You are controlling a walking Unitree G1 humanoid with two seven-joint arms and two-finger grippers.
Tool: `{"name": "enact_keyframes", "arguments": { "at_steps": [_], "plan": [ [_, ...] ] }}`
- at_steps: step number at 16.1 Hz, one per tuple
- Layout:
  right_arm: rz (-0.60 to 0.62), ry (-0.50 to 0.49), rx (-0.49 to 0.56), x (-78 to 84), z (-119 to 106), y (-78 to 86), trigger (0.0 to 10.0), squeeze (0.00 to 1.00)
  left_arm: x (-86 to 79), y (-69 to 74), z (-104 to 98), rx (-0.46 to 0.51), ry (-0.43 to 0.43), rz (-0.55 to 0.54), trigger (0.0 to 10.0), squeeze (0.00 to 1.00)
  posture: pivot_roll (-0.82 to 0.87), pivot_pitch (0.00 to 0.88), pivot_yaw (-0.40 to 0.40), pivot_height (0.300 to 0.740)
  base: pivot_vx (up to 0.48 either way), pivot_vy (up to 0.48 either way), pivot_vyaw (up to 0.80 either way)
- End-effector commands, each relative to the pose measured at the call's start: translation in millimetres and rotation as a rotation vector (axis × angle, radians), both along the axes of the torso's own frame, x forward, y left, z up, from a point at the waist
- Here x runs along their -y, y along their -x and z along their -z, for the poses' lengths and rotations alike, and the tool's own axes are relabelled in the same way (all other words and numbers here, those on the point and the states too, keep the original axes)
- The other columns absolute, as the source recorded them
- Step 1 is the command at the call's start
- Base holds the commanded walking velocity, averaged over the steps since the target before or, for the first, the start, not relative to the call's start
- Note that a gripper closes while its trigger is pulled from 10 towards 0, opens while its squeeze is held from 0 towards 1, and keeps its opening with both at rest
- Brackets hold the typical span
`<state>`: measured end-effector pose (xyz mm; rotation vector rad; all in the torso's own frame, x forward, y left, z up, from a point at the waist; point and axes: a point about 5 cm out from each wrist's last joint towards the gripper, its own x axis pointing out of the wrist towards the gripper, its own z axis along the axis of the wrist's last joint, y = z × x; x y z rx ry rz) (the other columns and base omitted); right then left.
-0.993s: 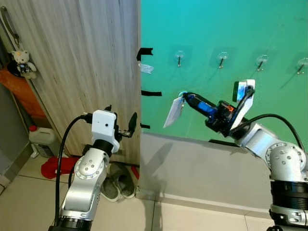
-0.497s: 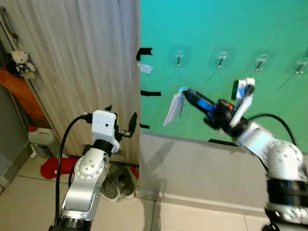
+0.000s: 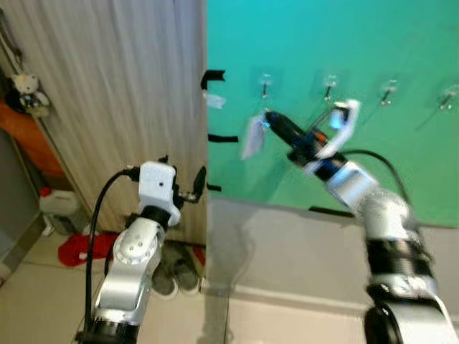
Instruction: Hang keys on a hook
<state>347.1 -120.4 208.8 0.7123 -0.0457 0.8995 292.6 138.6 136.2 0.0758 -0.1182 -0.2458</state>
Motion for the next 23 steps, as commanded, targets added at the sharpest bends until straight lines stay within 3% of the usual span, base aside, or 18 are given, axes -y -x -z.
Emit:
{"name": "enact_keyframes", "arguments": {
  "at_steps": [1, 2, 10, 16, 23],
  "plan": [
    [0.004, 0.02, 0.031, -3.6, -3, -2.8, 10.0, 0.0, 4.9, -0.1, -2, 0.014, -0.011, 0.035, 10.0, 0.0, 0.09, 0.0, -0.047, 0.74, 0.0, 0.0, 0.0],
    [-0.014, 0.014, 0.053, -5.3, -7, -1.6, 10.0, 0.0, 8.3, 3.0, -2, 0.028, -0.031, 0.091, 10.0, 0.0, 0.1, 0.0, -0.052, 0.74, 0.0, 0.0, 0.0],
    [-0.05, 0.014, 0.148, -7.2, -24, -0.2, 10.0, 0.0, 18.1, 7.9, 0, 0.042, -0.04, 0.176, 10.0, 0.0, 0.09, 0.0, -0.054, 0.74, 0.0, 0.0, 0.0],
    [0.017, 0.02, 0.146, 6.2, -24, -2.2, 10.0, 0.0, 19.9, 9.2, 2, 0.035, -0.041, 0.192, 10.0, 0.0, 0.09, 0.0, -0.052, 0.74, 0.0, 0.0, 0.0],
    [0.106, -0.056, 0.053, 15.3, -16, -10.2, 10.0, 0.0, 19.8, 9.3, 3, 0.026, -0.035, 0.199, 10.0, 0.0, 0.09, 0.0, -0.048, 0.74, 0.0, 0.0, 0.0]
  ]
}}
